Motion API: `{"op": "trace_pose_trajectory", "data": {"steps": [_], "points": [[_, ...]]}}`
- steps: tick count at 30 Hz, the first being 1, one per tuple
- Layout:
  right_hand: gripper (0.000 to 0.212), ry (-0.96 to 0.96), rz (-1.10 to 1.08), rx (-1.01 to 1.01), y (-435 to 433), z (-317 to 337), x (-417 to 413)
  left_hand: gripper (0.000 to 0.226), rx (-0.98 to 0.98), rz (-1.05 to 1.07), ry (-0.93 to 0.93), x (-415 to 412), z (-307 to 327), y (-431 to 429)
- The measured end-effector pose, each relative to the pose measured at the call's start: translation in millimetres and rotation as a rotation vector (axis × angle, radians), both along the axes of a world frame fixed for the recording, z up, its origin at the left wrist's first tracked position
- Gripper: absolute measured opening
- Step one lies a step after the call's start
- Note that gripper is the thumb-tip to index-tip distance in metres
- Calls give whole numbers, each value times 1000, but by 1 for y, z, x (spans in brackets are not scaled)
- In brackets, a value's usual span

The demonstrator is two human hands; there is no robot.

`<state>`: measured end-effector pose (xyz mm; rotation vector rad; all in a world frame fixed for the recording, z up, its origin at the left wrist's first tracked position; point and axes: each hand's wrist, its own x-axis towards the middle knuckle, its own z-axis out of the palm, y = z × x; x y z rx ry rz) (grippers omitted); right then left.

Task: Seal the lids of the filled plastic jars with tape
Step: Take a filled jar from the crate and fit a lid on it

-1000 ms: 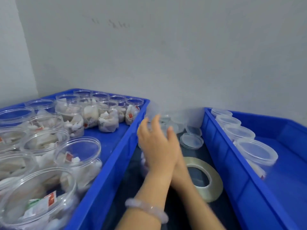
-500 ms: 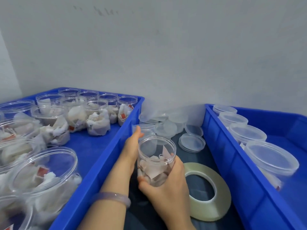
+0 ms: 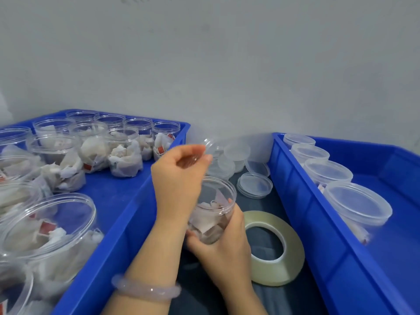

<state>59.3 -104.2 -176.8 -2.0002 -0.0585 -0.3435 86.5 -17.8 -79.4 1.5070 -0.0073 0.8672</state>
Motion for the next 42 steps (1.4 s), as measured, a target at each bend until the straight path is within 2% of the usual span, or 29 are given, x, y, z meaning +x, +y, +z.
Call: {"op": "trace_pose_trajectory", "data": {"steps": [2,4,5,8,10,15,19,21,23,27,29,30,31,32,34,35,37,40,42], "points": [[90,-14,15,-41,0,1,-1,30,51,-5,-173,-13,18,-5],[93,-12,27,-41,0,2,-2,23,-40,-61,-185,-20,30,-4],[94,-10,37,-37,-1,3,-3,17,-27,-74,-95,-20,32,-1],[91,-2,55,-43,-3,3,-4,10,395,20,339,-16,22,9],[89,-6,56,-28,-2,3,-5,16,571,104,504,-14,10,9],[92,-6,48,-3,0,4,-4,31,624,231,428,-10,5,9],[95,5,41,-27,0,5,-4,33,628,75,233,-7,9,7],[92,6,54,-9,0,6,-5,49,760,-45,343,-7,4,-3],[87,5,67,7,0,7,-6,59,939,-28,530,-5,-3,-8],[93,21,55,-9,0,8,-6,43,935,-36,620,6,-1,-5],[93,30,46,-23,-1,7,-5,45,937,-62,613,10,1,-5],[93,38,47,-21,-1,7,-6,52,898,-84,594,9,-2,-6],[92,42,47,-12,-1,8,-6,57,778,-103,540,7,-5,-5],[91,41,43,-4,-1,8,-6,53,574,-122,445,3,-8,-5],[89,39,40,2,-1,6,-5,26,156,-117,236,0,-21,-3],[88,36,56,11,-2,7,-5,20,23,-120,191,-2,-29,-2],[82,23,138,90,-5,9,-6,36,-88,-158,157,-4,-41,-2],[56,-3,275,346,-15,18,-4,54,-144,-202,155,0,-62,0],[66,-12,248,398,-23,29,-2,77,-253,-289,218,0,-72,1]]}}
